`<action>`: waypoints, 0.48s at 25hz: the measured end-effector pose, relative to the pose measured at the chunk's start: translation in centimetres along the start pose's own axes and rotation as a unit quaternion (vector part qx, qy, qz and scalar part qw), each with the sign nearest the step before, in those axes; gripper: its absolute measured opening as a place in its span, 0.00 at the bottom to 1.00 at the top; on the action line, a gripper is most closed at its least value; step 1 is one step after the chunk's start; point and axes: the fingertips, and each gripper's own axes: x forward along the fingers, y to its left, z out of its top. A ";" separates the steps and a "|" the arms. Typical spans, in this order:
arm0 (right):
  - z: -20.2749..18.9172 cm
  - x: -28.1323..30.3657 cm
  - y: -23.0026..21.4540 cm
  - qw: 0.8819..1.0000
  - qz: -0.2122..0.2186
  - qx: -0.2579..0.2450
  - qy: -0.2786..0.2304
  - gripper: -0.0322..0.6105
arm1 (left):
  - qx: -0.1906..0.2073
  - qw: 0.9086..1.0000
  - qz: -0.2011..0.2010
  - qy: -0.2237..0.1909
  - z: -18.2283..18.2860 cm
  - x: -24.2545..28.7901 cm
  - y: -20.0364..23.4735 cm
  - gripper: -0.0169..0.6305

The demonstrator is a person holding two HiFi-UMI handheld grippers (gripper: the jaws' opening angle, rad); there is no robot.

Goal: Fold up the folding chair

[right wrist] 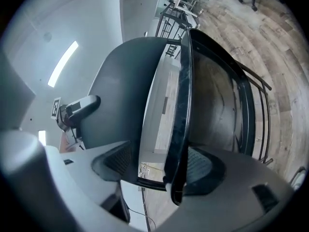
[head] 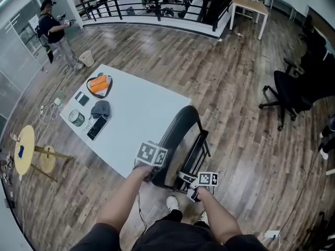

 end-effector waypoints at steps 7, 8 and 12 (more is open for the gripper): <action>0.3 4.2 0.7 1.000 -0.004 -0.017 0.022 0.58 | 0.010 1.000 0.007 0.000 0.1 -0.6 2.4 0.14; 0.3 4.8 0.8 0.999 -0.005 -0.021 0.027 0.58 | 0.011 1.000 0.009 0.001 0.1 -0.8 2.6 0.14; 0.4 7.1 1.1 0.998 -0.012 -0.035 0.041 0.58 | 0.016 1.000 0.016 0.002 0.2 -0.9 3.3 0.14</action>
